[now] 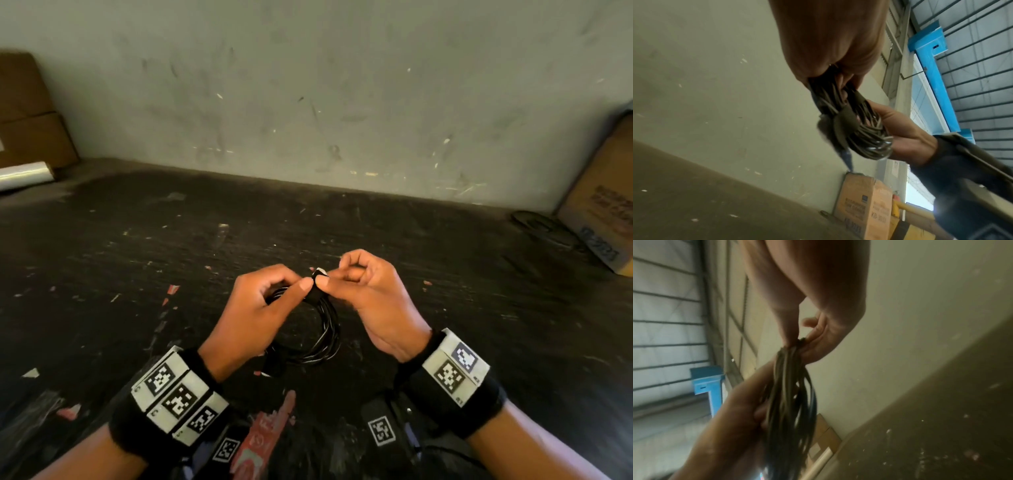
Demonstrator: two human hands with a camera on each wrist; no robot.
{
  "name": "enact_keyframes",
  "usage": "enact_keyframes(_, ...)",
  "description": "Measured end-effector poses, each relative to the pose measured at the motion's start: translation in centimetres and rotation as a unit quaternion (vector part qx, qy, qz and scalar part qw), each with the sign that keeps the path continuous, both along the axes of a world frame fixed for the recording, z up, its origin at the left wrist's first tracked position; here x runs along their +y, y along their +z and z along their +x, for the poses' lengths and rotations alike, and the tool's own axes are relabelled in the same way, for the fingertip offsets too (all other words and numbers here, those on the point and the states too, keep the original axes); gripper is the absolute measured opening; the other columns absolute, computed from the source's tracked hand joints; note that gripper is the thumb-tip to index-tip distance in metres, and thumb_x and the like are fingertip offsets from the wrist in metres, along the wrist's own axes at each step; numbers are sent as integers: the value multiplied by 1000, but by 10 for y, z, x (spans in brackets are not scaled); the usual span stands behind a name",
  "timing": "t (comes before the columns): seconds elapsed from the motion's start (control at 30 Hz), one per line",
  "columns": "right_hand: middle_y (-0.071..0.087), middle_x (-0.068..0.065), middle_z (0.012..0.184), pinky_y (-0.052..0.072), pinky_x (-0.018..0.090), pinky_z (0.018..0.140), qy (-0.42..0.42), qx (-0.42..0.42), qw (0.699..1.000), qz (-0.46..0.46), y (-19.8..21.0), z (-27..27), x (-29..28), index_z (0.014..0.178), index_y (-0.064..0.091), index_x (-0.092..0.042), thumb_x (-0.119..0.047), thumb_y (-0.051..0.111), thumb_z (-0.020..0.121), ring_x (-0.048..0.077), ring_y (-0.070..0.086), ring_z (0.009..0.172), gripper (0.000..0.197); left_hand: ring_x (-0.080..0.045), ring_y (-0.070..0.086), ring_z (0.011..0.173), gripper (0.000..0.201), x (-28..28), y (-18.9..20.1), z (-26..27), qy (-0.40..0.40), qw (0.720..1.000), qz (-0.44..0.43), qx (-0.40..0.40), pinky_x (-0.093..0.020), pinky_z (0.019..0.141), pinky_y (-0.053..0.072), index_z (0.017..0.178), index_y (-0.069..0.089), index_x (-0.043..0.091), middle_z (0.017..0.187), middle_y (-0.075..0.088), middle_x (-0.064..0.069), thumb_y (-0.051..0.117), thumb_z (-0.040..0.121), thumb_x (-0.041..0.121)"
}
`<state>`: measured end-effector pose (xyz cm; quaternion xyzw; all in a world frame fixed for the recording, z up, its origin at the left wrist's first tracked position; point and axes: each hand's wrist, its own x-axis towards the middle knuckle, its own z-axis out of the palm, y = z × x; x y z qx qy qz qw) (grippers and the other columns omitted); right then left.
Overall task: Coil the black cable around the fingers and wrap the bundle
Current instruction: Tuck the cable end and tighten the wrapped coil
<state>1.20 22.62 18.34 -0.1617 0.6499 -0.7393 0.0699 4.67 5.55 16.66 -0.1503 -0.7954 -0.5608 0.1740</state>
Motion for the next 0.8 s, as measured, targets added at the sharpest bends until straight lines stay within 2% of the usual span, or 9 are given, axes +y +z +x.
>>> enact_keyframes(0.13, 71, 5, 77, 55, 24, 64, -3, -23, 999, 40, -7, -4, 4, 107, 60, -13, -1, 73, 77, 14, 70, 73, 35, -5, 55, 52, 16, -2, -9, -7, -38, 993, 19, -113, -20, 51, 46, 87, 71, 15, 65, 64, 5, 58, 91, 23)
enact_keyframes(0.2, 72, 6, 78, 56, 26, 66, -54, -36, 997, 40, -16, -6, 6, 107, 60, -12, -3, 74, 78, 16, 72, 75, 34, -12, 64, 70, 16, 0, -18, -11, -26, 983, 58, -170, -24, 64, 53, 98, 70, 16, 83, 71, -2, 56, 93, 23)
enact_keyframes(0.27, 72, 8, 81, 57, 27, 67, -99, -70, 992, 29, -28, -10, 11, 106, 59, -11, -3, 73, 80, 17, 73, 77, 31, -20, 68, 85, 20, 2, -32, -12, -1, 958, 119, -260, -30, 74, 54, 102, 68, 15, 94, 73, -11, 55, 93, 28)
enact_keyframes(0.37, 71, 9, 84, 59, 29, 67, -147, -122, 981, 21, -54, -17, 23, 105, 59, -7, -1, 69, 82, 17, 73, 78, 26, -25, 70, 84, 27, -1, -61, -11, 20, 910, 176, -374, -31, 64, 56, 98, 69, 10, 96, 72, -18, 60, 89, 33)
enact_keyframes(0.43, 71, 12, 90, 60, 30, 68, -170, -170, 970, 21, -76, -18, 31, 105, 58, -7, 0, 67, 84, 19, 73, 81, 24, -24, 70, 79, 21, -3, -78, -10, 14, 887, 225, -403, -26, 60, 57, 100, 69, 4, 98, 72, -21, 62, 89, 21)
enact_keyframes(0.5, 69, 16, 96, 60, 30, 67, -182, -213, 960, 22, -101, -19, 39, 103, 58, -7, 2, 65, 85, 22, 71, 84, 22, -22, 71, 80, 17, -3, -95, -13, 25, 875, 249, -414, -23, 63, 59, 103, 67, 0, 98, 72, -22, 60, 89, 4)
enact_keyframes(0.6, 67, 17, 96, 58, 26, 60, -186, -248, 948, 68, -140, -20, 46, 98, 58, -6, 4, 63, 86, 22, 69, 79, 16, -22, 72, 78, 21, -1, -124, -24, 55, 885, 193, -420, -20, 63, 59, 104, 66, -1, 96, 71, -21, 57, 87, -9)
enact_keyframes(0.73, 66, 9, 72, 48, 22, 48, -167, -235, 927, 239, -188, -22, 52, 78, 60, -12, 1, 70, 80, 14, 61, 57, 17, -23, 69, 72, 17, -1, -164, -39, 82, 888, 91, -443, -20, 57, 58, 100, 68, -2, 91, 69, -17, 58, 87, -9)
enact_keyframes(0.8, 65, 5, 64, 47, 23, 50, -149, -222, 914, 305, -201, -23, 53, 71, 59, -17, -1, 74, 76, 10, 59, 51, 22, -24, 68, 69, 14, -2, -178, -44, 94, 885, 56, -453, -22, 57, 59, 94, 68, -2, 89, 67, -17, 62, 84, -9)
